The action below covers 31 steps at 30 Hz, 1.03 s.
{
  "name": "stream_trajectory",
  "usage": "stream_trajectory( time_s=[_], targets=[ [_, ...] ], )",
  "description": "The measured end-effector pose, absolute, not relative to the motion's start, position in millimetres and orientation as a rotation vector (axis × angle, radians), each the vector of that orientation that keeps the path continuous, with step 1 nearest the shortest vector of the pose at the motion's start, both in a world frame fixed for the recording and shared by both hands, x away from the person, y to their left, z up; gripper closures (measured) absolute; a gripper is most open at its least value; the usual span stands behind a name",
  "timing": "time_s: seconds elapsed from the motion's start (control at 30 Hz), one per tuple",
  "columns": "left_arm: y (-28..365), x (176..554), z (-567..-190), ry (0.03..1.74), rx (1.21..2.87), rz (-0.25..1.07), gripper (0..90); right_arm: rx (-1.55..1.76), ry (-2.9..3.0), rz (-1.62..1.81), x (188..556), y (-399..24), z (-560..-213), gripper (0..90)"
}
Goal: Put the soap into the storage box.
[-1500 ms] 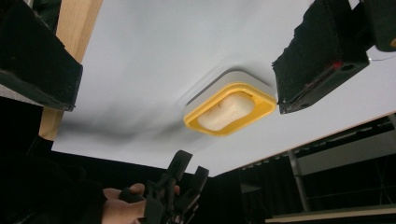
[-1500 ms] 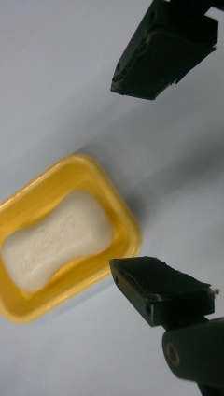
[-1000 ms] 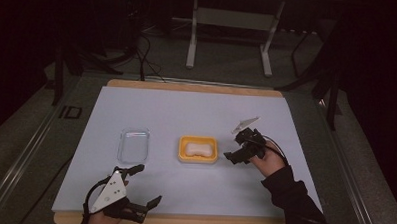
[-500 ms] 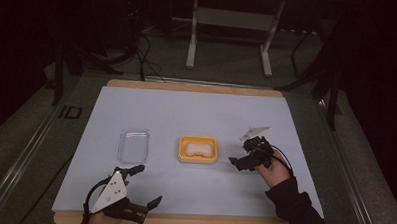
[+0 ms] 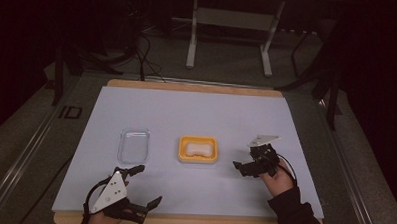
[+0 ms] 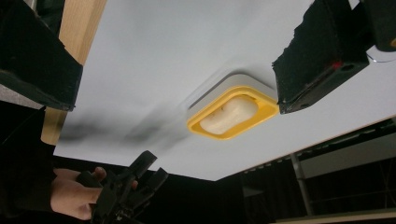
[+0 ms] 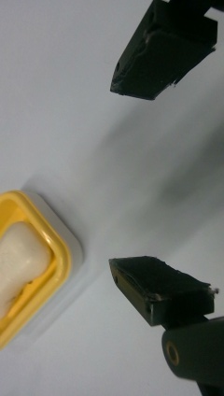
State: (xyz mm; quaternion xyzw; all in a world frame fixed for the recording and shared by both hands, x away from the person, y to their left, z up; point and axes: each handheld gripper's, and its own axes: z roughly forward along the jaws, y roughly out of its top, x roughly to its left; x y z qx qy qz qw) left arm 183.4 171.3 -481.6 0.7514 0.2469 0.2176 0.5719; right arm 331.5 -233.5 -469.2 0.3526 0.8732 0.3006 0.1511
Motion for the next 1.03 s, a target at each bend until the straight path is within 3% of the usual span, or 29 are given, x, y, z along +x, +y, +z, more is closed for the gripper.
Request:
stream_trajectory(
  time_s=[1.03],
  targets=[
    [170.5,183.4,-481.5,0.579,1.776,0.499,1.2,1.020,2.447,0.881,325.7,-241.7,-478.5,13.8]
  ],
)
